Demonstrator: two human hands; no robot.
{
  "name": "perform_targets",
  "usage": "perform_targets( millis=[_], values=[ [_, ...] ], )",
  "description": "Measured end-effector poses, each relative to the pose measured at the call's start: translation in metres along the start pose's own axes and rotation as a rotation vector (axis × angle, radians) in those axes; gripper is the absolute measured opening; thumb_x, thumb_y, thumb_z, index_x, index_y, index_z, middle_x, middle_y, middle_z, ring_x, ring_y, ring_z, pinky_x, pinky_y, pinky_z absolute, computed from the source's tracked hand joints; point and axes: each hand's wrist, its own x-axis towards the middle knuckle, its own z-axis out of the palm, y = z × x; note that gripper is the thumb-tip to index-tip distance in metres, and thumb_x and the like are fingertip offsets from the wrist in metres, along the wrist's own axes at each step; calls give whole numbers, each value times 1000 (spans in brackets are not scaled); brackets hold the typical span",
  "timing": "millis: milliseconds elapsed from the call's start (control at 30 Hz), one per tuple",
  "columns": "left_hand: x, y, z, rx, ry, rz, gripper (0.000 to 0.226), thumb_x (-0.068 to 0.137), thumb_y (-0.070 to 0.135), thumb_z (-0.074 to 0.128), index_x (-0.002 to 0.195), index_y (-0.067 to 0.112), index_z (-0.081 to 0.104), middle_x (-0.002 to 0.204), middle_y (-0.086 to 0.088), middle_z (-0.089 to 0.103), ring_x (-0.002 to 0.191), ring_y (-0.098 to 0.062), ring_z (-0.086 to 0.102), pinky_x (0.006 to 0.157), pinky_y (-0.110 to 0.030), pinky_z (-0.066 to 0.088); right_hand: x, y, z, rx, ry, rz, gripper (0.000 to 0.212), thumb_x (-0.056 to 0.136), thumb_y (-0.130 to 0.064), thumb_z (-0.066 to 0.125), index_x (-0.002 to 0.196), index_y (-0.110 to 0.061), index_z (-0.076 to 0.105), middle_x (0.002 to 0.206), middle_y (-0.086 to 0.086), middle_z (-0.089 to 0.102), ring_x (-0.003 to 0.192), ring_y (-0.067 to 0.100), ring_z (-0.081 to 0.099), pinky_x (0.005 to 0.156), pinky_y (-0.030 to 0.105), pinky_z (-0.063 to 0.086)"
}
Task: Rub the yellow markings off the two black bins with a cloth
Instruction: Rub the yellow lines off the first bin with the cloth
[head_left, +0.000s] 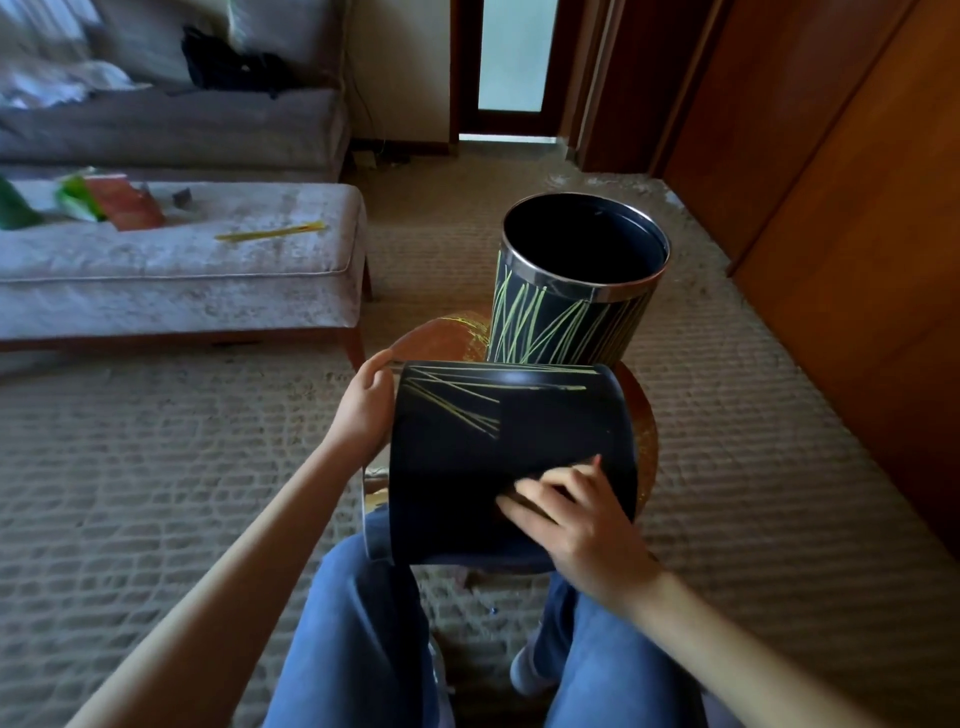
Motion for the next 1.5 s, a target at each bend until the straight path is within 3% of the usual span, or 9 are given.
perform_targets(
  millis=[67, 333, 433, 567, 834, 1034, 1134, 1334, 1500],
  values=[
    [-2, -2, 0, 11, 2, 4, 44, 106, 19, 33, 148, 19, 45, 139, -7, 58, 121, -18, 56, 107, -35, 45, 9, 9, 1, 5, -9, -55, 28, 99, -8, 52, 113, -17, 74, 108, 3, 69, 95, 24, 55, 83, 40, 43],
    [-19, -8, -5, 7, -15, 17, 47, 102, 26, 36, 148, 22, 46, 147, -5, 53, 136, -21, 48, 118, -43, 35, 92, 13, 25, 23, -4, 261, 32, 81, 8, 67, 104, -12, 76, 95, 5, 66, 84, 30, 54, 72, 42, 46],
    [-9, -9, -5, -39, -28, -13, 57, 91, 34, 36, 146, 24, 47, 144, -6, 56, 133, -21, 52, 116, -47, 39, 54, -11, 15, 61, 40, 126, 26, 93, -5, 54, 107, -14, 74, 98, 3, 66, 89, 26, 53, 77, 41, 43],
    [-3, -11, -1, -101, -20, -31, 44, 104, 18, 34, 146, 21, 47, 136, -8, 60, 124, -23, 58, 112, -47, 43, 18, -20, 8, 40, -50, -209, 23, 98, -9, 55, 112, -15, 72, 106, 5, 67, 95, 25, 54, 81, 42, 44],
    [-18, -23, -6, -87, -46, 18, 60, 89, 39, 36, 147, 26, 45, 147, -5, 53, 137, -19, 48, 119, -46, 35, 113, 5, 33, 62, -28, 232, 34, 76, 9, 70, 99, -14, 77, 90, 4, 65, 81, 29, 53, 68, 41, 46],
    [-2, -28, -7, -194, -71, -16, 57, 72, 63, 46, 125, 42, 55, 142, -1, 58, 135, -16, 51, 119, -46, 35, 42, -38, 17, 120, -7, -112, 25, 98, -10, 52, 108, -16, 73, 104, 3, 67, 92, 24, 53, 80, 40, 45],
    [-13, -26, -7, -178, -51, 22, 57, 81, 60, 45, 133, 39, 53, 145, -1, 56, 137, -16, 49, 120, -46, 33, 44, -31, 16, 84, -25, -251, 25, 100, -10, 51, 110, -18, 73, 107, 4, 68, 94, 24, 54, 80, 39, 41],
    [-36, -34, -6, -143, -44, 141, 60, 92, 40, 36, 148, 21, 45, 152, -2, 49, 143, -14, 41, 123, -43, 29, 117, -16, 39, 136, 2, 262, 31, 81, 2, 72, 101, -22, 78, 92, -1, 65, 82, 26, 52, 70, 40, 44],
    [-23, -32, -6, -172, -25, 100, 57, 87, 38, 40, 140, 26, 53, 148, -4, 53, 140, -17, 45, 121, -46, 30, 73, -51, 22, 183, 3, 90, 24, 91, -8, 57, 104, -20, 74, 103, 0, 65, 87, 25, 52, 74, 38, 40]
  ],
)
